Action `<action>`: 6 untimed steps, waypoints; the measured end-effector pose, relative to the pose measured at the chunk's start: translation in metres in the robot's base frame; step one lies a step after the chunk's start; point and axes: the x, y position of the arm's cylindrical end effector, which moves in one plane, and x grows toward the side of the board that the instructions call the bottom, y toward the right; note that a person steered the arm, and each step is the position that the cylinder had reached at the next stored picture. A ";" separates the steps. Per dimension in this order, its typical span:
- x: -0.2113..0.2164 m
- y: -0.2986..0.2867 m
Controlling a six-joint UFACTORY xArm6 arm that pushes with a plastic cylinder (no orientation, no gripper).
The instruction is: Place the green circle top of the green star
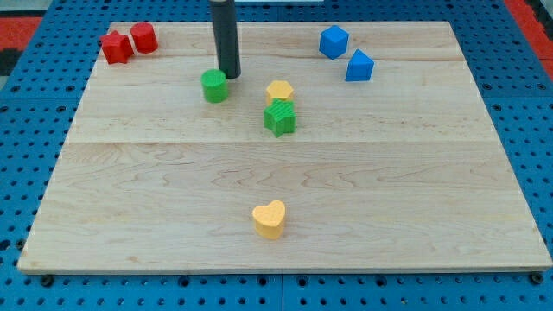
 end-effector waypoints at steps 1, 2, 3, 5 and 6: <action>-0.009 -0.020; -0.034 -0.057; -0.008 -0.090; 0.040 -0.006; 0.040 0.041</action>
